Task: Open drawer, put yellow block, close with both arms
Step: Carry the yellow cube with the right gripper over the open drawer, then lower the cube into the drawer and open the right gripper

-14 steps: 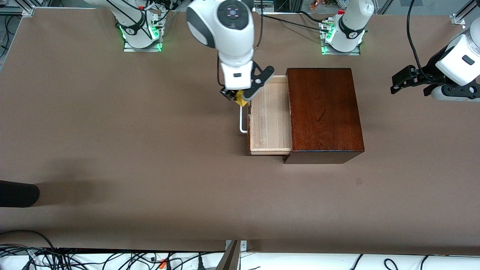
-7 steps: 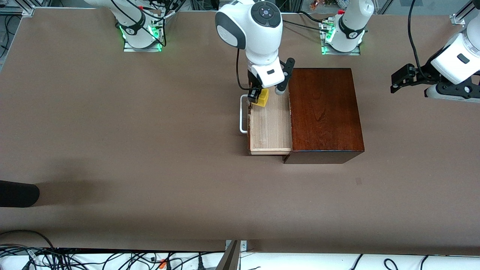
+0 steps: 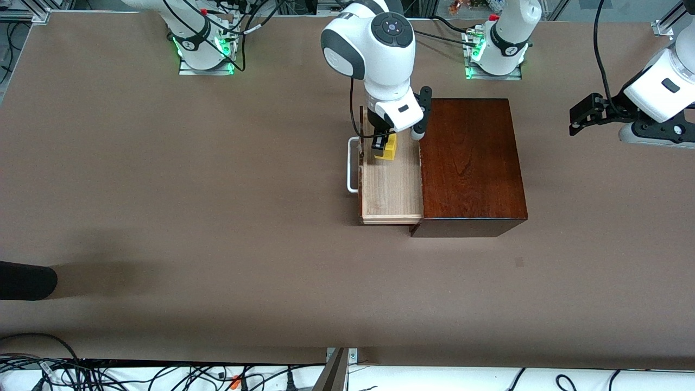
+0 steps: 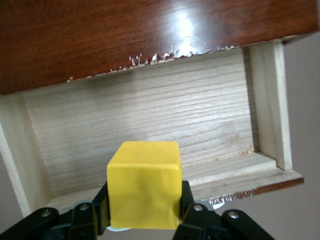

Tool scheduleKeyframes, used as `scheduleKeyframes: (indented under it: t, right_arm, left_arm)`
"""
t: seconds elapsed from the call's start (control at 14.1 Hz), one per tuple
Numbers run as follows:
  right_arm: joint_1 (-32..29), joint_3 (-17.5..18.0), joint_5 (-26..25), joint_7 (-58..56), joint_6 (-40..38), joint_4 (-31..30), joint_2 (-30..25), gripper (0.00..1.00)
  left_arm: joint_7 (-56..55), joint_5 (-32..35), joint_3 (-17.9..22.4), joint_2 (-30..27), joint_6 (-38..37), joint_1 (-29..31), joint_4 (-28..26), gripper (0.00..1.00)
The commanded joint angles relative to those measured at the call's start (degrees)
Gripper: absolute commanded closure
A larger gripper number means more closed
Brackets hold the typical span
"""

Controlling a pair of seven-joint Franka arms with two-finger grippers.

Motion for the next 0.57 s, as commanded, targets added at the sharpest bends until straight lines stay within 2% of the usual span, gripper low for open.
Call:
scheduleKeyframes:
  t: [0.0,0.5]
  right_arm:
    - [1.25,-0.44,-0.96,-2.35,-0.13,2.36,2.66,0.76]
    - [1.51,-0.44,-2.19,-5.95,-0.14,1.92,4.5,0.75]
  left_arm:
    - [0.63,1.19,-0.61,-1.07,0.07,0.42,-1.02,0.0]
    - [1.15,0.92,-0.61,-0.54,-0.01,0.33,-0.66,0.0]
